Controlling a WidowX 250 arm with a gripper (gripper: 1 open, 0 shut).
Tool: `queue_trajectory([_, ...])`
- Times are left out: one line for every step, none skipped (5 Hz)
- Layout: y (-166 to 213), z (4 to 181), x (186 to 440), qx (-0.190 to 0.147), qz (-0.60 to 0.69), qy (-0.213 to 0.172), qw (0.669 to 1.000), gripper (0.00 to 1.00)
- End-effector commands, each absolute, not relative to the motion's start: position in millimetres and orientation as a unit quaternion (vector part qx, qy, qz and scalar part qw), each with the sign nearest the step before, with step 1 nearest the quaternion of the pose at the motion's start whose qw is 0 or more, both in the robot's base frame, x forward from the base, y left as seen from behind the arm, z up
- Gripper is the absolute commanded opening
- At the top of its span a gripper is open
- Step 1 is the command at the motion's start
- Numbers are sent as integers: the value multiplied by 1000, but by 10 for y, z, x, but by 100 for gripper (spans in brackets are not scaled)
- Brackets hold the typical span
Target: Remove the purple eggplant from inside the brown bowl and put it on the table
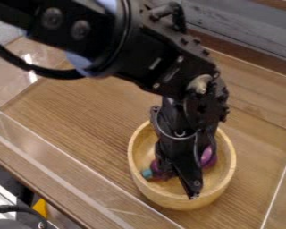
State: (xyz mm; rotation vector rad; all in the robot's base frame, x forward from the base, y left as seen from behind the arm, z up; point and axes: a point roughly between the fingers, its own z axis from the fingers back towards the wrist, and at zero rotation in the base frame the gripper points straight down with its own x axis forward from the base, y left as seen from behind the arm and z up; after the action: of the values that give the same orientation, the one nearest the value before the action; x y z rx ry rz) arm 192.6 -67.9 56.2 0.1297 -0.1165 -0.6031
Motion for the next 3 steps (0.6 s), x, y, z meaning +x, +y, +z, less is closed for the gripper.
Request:
queue_trajectory([-644, 683, 1957, 62, -303, -75, 948, 0])
queue_trajectory([-634, 696, 2019, 61, -305, -75, 947, 0])
queue_trajectory([-628, 701, 2074, 61, -308, -73, 947, 0])
